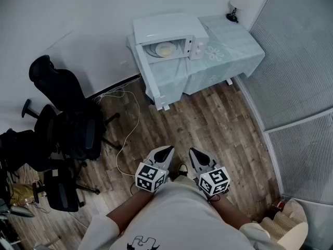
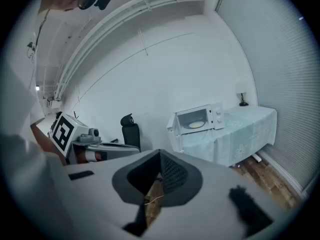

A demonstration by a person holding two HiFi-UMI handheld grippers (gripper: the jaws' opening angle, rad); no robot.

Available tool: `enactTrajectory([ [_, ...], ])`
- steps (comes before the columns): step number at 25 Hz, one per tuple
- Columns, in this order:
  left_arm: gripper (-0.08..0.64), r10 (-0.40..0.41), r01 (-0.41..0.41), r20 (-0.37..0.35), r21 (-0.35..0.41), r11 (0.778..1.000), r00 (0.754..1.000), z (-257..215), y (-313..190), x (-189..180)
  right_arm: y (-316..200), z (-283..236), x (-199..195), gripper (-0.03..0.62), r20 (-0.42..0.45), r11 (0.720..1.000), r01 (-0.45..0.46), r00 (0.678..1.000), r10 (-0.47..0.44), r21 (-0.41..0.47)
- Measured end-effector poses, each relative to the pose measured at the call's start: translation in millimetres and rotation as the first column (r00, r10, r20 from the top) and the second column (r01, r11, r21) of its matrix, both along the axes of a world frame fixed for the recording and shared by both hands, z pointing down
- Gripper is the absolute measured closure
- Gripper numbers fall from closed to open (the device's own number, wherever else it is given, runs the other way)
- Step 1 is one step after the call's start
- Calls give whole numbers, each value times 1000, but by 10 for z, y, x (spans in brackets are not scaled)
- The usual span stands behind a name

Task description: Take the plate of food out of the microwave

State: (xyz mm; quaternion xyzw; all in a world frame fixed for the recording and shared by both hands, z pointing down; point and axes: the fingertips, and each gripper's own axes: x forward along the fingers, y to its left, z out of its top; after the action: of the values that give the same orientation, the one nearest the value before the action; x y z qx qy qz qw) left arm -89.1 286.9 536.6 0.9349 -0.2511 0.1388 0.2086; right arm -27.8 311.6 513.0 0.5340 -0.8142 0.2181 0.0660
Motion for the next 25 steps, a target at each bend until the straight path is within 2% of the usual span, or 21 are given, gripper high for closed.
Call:
enactTrajectory([
  [5, 557, 10, -10, 19, 4, 1000, 1000, 55, 11, -40, 20, 64, 11, 580, -9, 1000, -15, 1000, 14, -20],
  [12, 557, 1, -1, 16, 30, 1000, 1000, 12, 30, -54, 19, 78, -111, 580, -91, 1000, 23, 996, -24, -12],
  [18, 557, 10, -10, 29, 14, 1000, 1000, 51, 64, -84, 13, 86, -173, 580, -76, 999, 33, 996, -34, -12],
  [25, 557, 56, -57, 23, 28, 998, 998, 41, -51, -145, -110, 164, -247, 580, -42, 999, -9, 999, 7, -40],
])
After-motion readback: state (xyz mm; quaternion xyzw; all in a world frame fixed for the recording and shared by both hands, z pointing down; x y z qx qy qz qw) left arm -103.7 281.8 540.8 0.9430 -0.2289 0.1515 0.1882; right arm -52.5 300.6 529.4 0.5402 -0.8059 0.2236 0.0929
